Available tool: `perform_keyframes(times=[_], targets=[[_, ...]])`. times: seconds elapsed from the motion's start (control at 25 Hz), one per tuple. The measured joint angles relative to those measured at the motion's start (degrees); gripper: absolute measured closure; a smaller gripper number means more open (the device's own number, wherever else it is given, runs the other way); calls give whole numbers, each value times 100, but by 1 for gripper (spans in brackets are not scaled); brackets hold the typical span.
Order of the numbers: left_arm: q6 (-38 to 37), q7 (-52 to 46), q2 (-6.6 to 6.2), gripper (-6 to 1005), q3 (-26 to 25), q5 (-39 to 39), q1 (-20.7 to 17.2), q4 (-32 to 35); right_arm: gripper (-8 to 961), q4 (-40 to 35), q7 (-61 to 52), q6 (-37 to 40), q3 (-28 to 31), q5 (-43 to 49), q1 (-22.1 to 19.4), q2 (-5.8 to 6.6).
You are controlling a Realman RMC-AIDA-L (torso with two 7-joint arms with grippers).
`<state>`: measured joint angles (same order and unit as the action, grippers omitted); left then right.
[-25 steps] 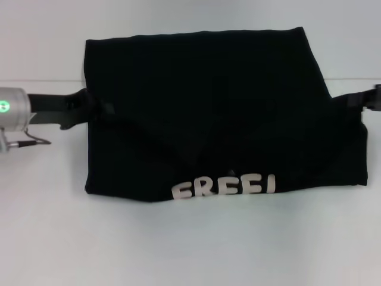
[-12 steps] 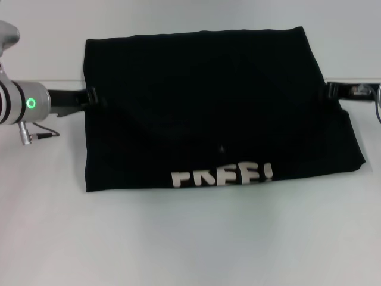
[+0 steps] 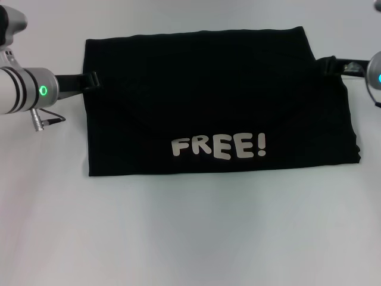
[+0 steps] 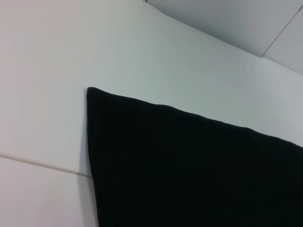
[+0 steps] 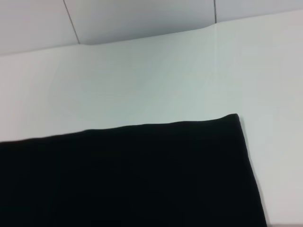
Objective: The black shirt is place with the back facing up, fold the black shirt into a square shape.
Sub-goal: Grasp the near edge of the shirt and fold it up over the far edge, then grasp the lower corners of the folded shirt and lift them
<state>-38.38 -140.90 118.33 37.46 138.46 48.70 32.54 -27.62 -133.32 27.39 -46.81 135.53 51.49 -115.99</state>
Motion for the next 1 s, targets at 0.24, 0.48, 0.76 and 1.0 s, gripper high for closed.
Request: perform_keyframes(times=[0.24,0.48,0.76,1.0], targets=[[213,2,36,952,221,11,-4,-19,851,301,26,-512,-365,-5,117,-64],[182,-10,18,935,542,23,1,-20,847,269,-60,-19,-365,-3,119,50],[-950,-769,-200,819,450,28,10,244,842,-100,-1051,1337,-377,287,151,501],[-2979,-1111,-497,610,-316,-21,-296,886,579,-1124,-1918,2786,-334,299,-13,643]])
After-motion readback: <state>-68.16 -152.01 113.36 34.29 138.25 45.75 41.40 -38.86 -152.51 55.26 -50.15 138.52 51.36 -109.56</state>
